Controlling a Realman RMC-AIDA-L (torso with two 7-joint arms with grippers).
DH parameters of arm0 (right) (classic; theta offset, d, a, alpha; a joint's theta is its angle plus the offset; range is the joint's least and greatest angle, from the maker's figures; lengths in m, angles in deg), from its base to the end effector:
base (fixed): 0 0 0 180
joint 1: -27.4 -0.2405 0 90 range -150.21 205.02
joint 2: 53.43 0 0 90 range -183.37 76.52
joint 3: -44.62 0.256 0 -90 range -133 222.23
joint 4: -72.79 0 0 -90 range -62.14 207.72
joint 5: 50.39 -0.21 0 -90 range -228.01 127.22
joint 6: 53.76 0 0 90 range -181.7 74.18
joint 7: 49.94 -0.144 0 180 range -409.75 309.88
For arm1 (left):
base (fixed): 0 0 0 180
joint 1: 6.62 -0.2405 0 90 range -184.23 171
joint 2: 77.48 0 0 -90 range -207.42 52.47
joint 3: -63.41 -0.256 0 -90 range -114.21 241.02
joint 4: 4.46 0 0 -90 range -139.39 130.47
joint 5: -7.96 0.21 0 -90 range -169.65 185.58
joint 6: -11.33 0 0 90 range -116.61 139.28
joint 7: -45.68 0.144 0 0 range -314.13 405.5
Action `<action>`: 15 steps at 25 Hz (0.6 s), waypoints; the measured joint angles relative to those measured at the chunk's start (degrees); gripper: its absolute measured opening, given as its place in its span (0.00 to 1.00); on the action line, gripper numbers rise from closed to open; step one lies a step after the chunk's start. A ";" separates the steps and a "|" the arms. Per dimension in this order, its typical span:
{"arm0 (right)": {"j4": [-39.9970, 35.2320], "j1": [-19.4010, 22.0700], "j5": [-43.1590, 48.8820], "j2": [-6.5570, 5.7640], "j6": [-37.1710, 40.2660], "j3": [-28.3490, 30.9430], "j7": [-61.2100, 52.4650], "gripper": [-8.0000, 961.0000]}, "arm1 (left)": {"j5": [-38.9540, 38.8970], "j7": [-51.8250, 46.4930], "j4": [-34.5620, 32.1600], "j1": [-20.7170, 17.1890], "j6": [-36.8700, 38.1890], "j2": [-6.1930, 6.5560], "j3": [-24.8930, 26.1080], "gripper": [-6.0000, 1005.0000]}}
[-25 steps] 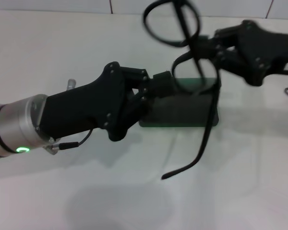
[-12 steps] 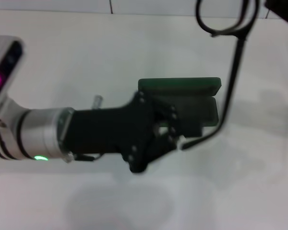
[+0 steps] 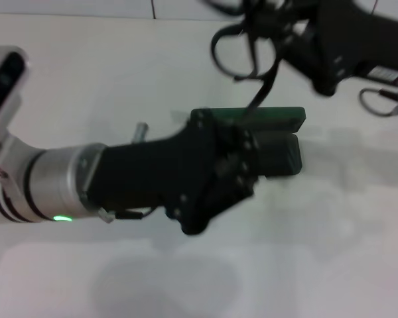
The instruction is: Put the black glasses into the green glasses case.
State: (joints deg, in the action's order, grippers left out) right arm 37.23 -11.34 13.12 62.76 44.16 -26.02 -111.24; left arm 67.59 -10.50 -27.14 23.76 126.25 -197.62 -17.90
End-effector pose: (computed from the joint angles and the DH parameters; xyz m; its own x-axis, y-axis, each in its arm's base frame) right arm 0.1163 0.3439 0.0158 0.4996 0.1834 -0.8466 0.0738 -0.9828 -0.1693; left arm -0.1664 0.2531 -0.0253 0.3608 0.0890 0.9284 -0.0705 -0.9900 0.1223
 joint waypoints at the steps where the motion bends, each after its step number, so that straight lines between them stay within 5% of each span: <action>1: 0.03 -0.01 0.09 0.00 -1.14 -1.67 0.15 0.06 | -1.41 -0.19 0.00 -0.21 0.32 0.00 -0.01 0.04; 15: -0.07 0.04 0.57 -0.18 -5.14 -8.76 0.66 0.06 | -9.10 -1.99 5.00 0.17 -2.05 0.28 0.37 0.04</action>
State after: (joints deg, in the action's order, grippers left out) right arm 37.17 -11.30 13.70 62.58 39.03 -34.78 -110.57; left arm 58.49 -12.49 -22.14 23.93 124.20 -197.34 -17.53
